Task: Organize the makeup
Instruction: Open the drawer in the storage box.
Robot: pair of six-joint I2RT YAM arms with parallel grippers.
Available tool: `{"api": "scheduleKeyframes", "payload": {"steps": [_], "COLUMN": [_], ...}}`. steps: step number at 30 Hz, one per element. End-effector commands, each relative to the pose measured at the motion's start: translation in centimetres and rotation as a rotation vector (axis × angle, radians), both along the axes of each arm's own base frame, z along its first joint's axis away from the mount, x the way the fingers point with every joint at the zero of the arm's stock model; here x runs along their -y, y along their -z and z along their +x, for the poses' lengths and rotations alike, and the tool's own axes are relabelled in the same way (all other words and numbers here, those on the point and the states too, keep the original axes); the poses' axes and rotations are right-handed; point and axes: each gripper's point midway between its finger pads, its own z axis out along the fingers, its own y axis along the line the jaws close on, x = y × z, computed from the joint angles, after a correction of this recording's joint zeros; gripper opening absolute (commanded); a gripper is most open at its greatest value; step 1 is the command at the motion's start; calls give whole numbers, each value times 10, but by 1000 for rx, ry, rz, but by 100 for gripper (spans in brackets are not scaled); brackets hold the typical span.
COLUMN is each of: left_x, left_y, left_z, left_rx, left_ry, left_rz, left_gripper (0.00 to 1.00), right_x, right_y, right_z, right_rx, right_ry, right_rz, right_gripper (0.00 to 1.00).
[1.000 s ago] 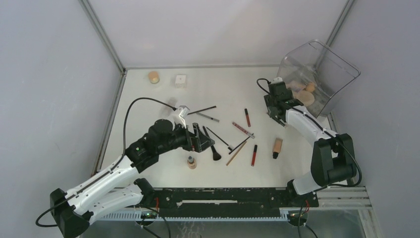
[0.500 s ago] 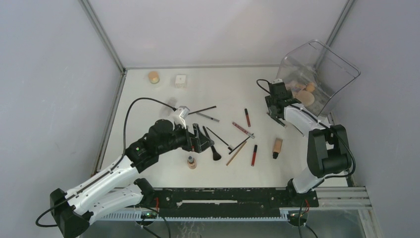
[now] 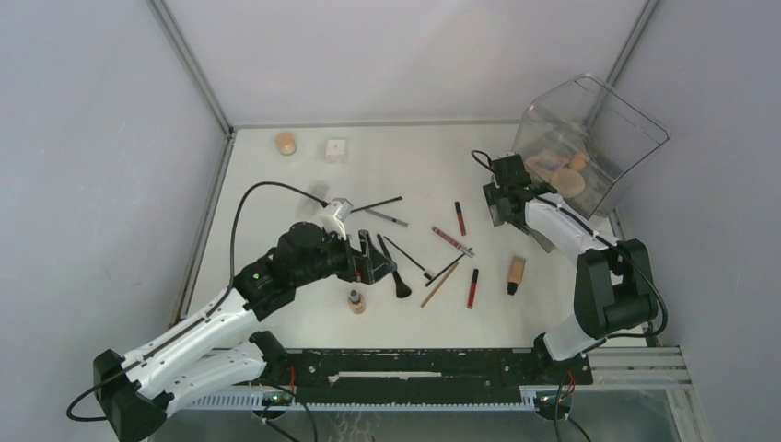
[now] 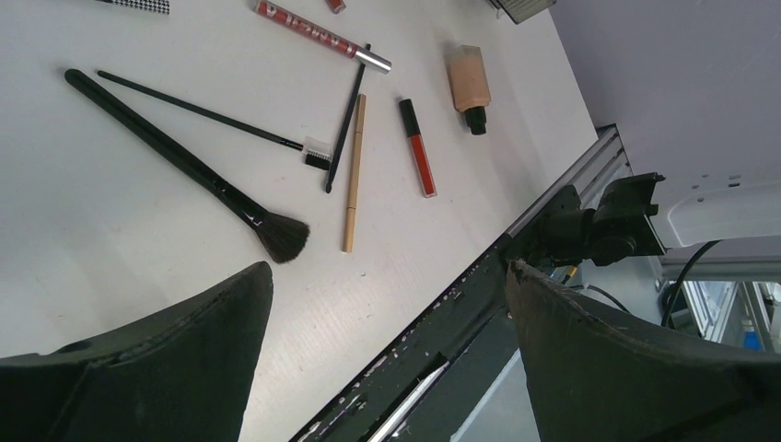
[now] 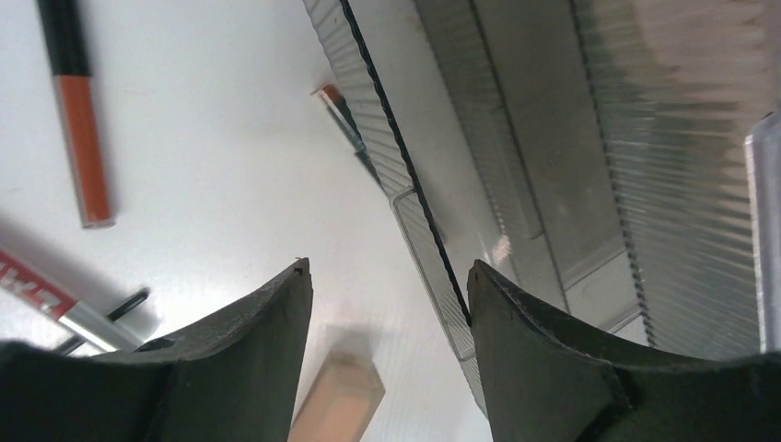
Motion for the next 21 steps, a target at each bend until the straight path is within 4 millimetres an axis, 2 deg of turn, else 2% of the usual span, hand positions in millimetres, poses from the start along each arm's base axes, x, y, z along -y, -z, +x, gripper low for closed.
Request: {"api": "scheduleKeyframes", "payload": {"steps": [1,12,17,21], "left_x": [1,-3,-3,-3], "left_y": [-4,-1,-3,-5], "left_z": [1,0,0,1], "left_rx": [35,29,33,38], "left_ry": [8,-8,-10,-14], "left_rz": [-13,-15,-17,-20], "left_gripper": [100,100,100,100], "right_x": [-31,-52,-55,-49], "right_y": [-5,-23,-57,-83], "right_z": [-23,-47,-48,-49], "right_rx": [-59,-77,-5,84], "right_ry": [-36,-73,-94,-75], "right_rz": [116,230,268,275], "right_gripper": [69,66,67,67]}}
